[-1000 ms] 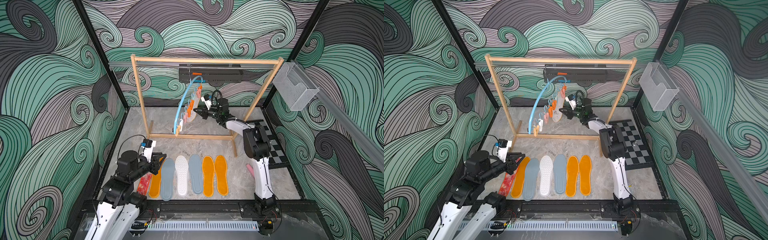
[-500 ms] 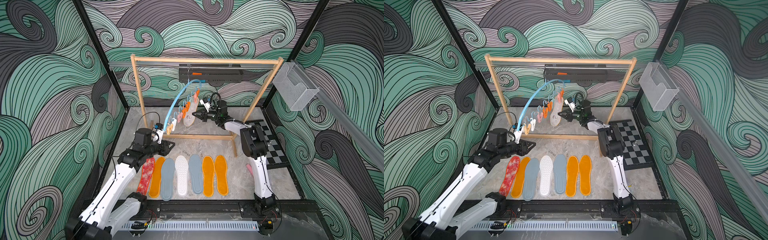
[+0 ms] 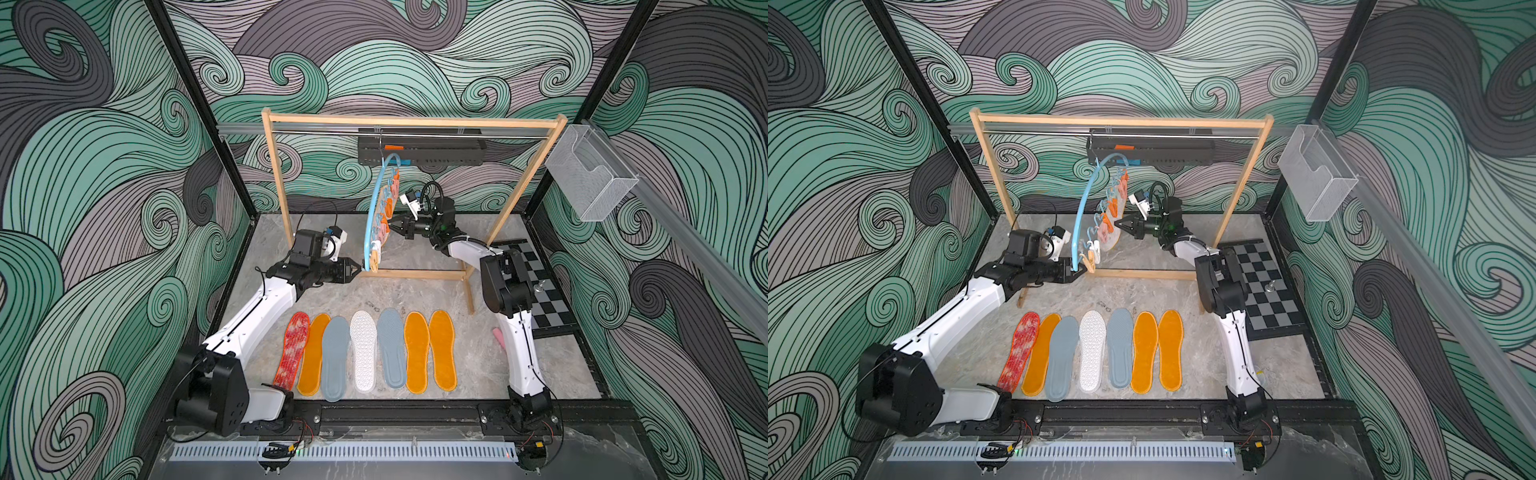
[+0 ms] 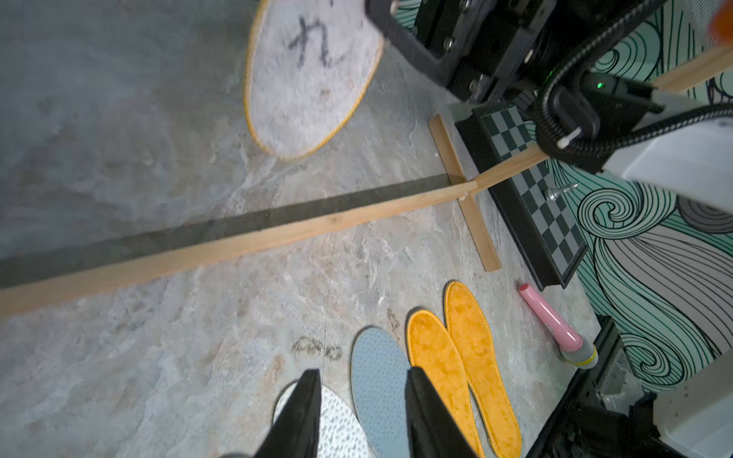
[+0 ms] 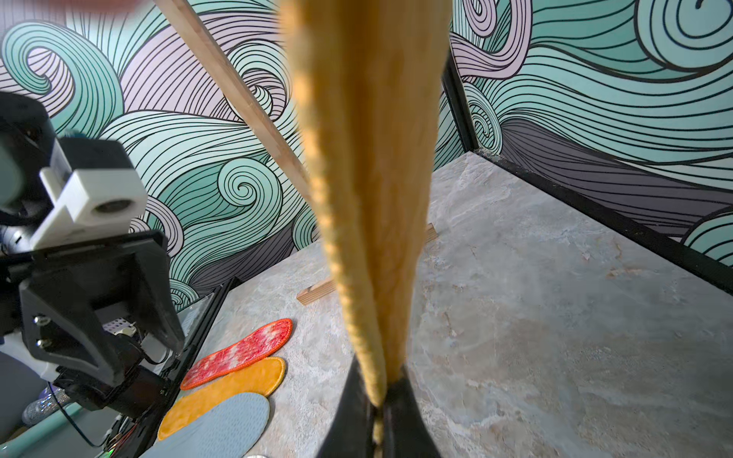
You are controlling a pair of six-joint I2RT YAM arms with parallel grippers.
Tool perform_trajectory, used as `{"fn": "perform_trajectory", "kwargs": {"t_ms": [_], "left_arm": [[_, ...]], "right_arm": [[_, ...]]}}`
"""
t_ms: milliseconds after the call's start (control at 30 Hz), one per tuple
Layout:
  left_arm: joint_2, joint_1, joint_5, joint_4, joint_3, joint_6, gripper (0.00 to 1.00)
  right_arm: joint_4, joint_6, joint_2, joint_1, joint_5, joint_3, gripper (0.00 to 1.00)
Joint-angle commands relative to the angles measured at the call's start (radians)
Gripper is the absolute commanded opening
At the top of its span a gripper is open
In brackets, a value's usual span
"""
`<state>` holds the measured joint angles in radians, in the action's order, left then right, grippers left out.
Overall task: Take the shoe insoles off the hanger
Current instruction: Remove the insole from the hanger.
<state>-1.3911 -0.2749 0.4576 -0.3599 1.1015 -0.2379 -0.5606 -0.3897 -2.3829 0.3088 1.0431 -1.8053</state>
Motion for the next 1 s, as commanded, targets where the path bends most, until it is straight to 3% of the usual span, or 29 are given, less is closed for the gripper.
{"fn": "perform_trajectory", "kwargs": {"t_ms": [0, 167, 433, 667, 967], "left_arm": [[-0.103, 0.01, -0.025, 0.066, 0.143, -0.014, 0.37], [-0.296, 0.023, -0.006, 0.112, 0.338, 0.055, 0.38], [-0.536, 0.08, 0.252, 0.174, 0.593, 0.175, 0.4], [-0.66, 0.119, 0.478, 0.343, 0.678, 0.1, 0.44], [-0.758, 0.12, 0.597, 0.416, 0.821, 0.089, 0.49]], "right_arm": [[-0.035, -0.024, -0.015, -0.004, 0.049, -0.026, 0.0], [-0.042, -0.043, -0.022, -0.005, 0.076, -0.032, 0.0], [-0.054, -0.081, -0.054, -0.009, 0.125, -0.072, 0.0], [-0.055, -0.09, -0.066, -0.01, 0.154, -0.084, 0.0], [-0.089, -0.135, -0.077, -0.009, 0.177, -0.094, 0.0]]}}
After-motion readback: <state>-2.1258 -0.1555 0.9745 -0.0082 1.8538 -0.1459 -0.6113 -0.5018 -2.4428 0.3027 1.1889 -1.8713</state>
